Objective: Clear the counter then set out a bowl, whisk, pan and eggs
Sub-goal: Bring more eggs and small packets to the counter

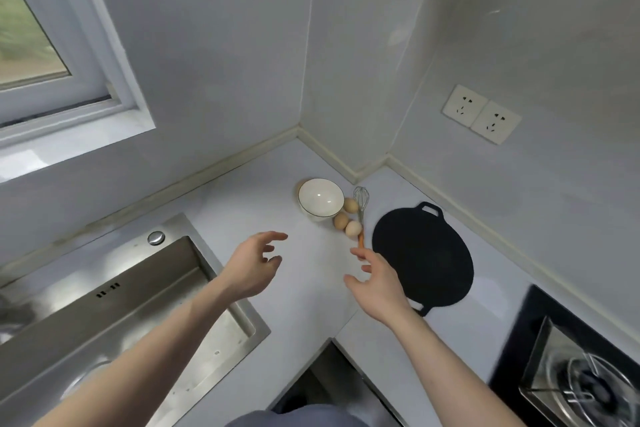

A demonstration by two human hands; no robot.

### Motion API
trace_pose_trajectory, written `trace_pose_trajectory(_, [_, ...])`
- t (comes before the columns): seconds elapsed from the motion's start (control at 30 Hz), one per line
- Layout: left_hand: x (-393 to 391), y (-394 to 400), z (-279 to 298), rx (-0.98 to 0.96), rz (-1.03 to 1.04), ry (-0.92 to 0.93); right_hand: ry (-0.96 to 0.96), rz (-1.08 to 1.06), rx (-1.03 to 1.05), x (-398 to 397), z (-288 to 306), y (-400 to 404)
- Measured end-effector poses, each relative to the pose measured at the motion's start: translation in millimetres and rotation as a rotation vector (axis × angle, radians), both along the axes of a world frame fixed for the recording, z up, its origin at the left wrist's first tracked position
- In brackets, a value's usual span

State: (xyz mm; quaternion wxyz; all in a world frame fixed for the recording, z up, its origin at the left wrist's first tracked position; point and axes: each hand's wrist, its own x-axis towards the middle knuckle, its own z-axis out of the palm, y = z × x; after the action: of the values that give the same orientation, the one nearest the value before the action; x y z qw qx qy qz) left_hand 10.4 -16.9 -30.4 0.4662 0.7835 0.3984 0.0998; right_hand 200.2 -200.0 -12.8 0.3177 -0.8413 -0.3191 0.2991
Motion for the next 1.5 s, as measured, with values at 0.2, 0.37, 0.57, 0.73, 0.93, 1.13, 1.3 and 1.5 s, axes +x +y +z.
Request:
trace_pose_trajectory(0.2, [1.3,-13.1,32.9,0.062,-0.065,-0.028,0.001,-0.071,0.071,2.7,26.4,-44.1])
trace_pose_trajectory(0.37, [14.0,-39.9,53.3,0.076,-0.147,-0.014,-0.003,-0.152,0.105,0.8,43.7,-95.2])
trace_pose_trajectory(0.57, [49.5,-105.3,85.5,0.026,-0.260,-0.094,0.028,-0.247,0.144,-11.2,66.9,-171.0])
trace_pose_trajectory(0.73, [65.1,-179.8,111.3,0.099,-0.484,-0.111,0.048,-0.377,0.177,-36.0,92.0,-239.4])
trace_pose_trajectory(0.93, [67.7,-269.9,133.8,0.141,-0.712,-0.171,-0.009,-0.517,0.226,-72.8,112.3,-333.1])
trace_pose_trajectory(1.13, [69.9,-370.8,147.2,0.156,-0.960,-0.233,-0.096,-0.734,0.276,-119.8,129.1,-442.3])
trace_pose_trajectory(1.3, [85.2,-456.0,158.9,0.145,-1.197,-0.266,-0.137,-0.917,0.283,-157.0,143.8,-521.0])
trace_pose_trajectory(1.5, [119.8,-573.4,182.8,0.184,-1.509,-0.348,-0.264,-1.202,0.266,-190.0,157.3,-604.9])
